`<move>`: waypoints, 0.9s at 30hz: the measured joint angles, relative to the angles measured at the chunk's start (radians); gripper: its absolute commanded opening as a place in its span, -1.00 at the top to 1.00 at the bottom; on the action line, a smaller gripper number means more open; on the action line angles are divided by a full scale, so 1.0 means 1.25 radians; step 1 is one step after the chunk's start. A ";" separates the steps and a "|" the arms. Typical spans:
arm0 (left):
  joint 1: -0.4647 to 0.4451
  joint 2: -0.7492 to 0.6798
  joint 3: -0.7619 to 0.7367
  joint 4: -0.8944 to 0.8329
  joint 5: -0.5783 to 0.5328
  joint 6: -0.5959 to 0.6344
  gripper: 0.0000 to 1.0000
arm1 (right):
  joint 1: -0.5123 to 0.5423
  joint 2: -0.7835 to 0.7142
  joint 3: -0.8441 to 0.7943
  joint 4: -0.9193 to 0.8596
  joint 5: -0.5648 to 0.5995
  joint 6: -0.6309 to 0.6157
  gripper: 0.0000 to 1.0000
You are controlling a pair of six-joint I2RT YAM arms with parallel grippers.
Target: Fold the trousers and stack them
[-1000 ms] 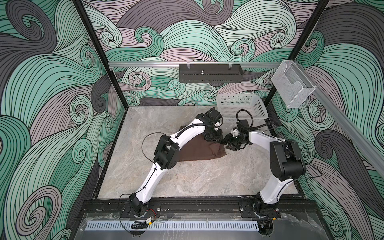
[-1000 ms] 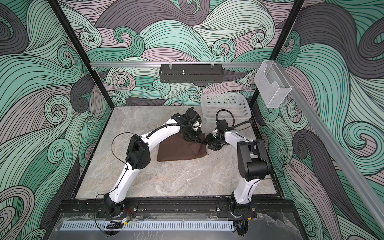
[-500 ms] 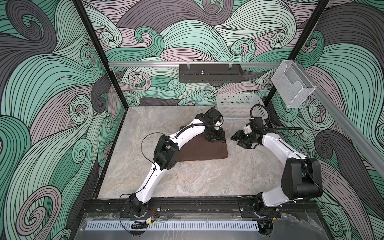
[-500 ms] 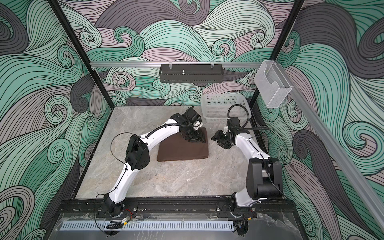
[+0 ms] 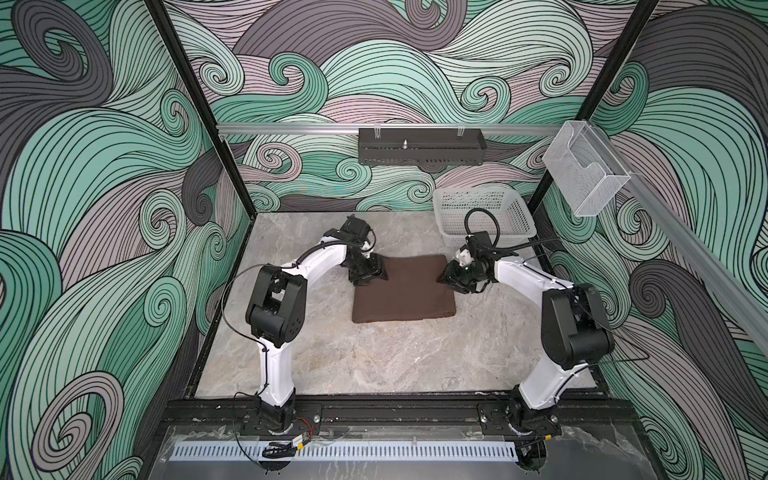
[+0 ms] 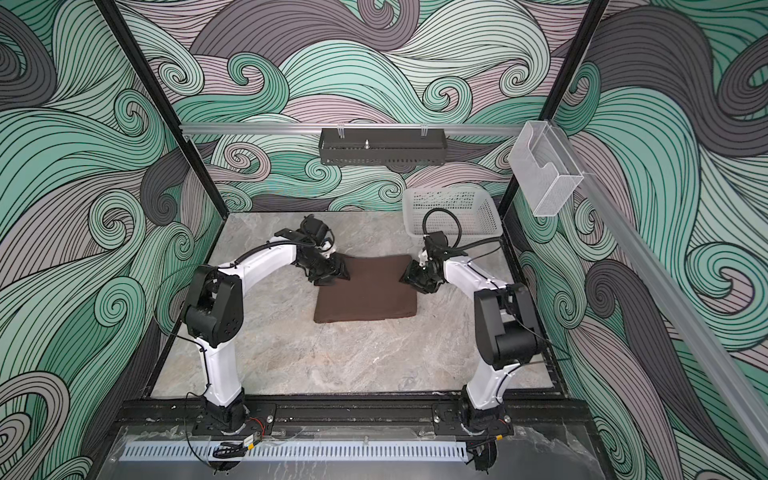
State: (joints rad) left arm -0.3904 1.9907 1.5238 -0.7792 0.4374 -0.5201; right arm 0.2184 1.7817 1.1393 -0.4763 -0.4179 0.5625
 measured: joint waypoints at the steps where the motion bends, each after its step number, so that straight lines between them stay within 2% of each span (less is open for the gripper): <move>1: 0.009 0.012 -0.009 0.000 0.000 0.002 -0.32 | -0.001 0.016 -0.005 0.002 0.003 -0.002 0.03; 11: 0.057 0.067 -0.014 -0.009 0.026 0.020 -0.34 | 0.025 0.068 -0.003 0.026 0.014 -0.007 0.13; 16: 0.129 0.062 -0.014 -0.033 0.022 0.040 -0.35 | 0.093 0.096 0.030 0.046 0.009 0.012 0.11; 20: 0.201 0.023 -0.014 -0.072 -0.009 0.060 -0.39 | 0.155 0.110 0.059 0.051 -0.001 0.037 0.02; 22: 0.226 -0.019 -0.014 -0.092 -0.032 0.070 -0.48 | 0.178 0.108 0.079 0.035 0.000 0.041 -0.04; 25: 0.246 -0.118 -0.013 -0.119 -0.075 0.082 -0.78 | 0.202 0.090 0.117 -0.002 0.021 0.032 -0.13; 26: 0.241 -0.156 -0.013 -0.123 -0.086 0.084 -0.96 | 0.206 0.074 0.127 -0.014 0.034 0.024 -0.15; 27: 0.234 -0.192 -0.012 -0.126 -0.097 0.085 -0.97 | 0.208 0.050 0.135 -0.025 0.052 0.013 -0.17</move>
State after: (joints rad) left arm -0.0982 1.7508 1.5089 -0.9363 0.3161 -0.4133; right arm 0.4789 1.8439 1.3075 -0.5076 -0.3534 0.5789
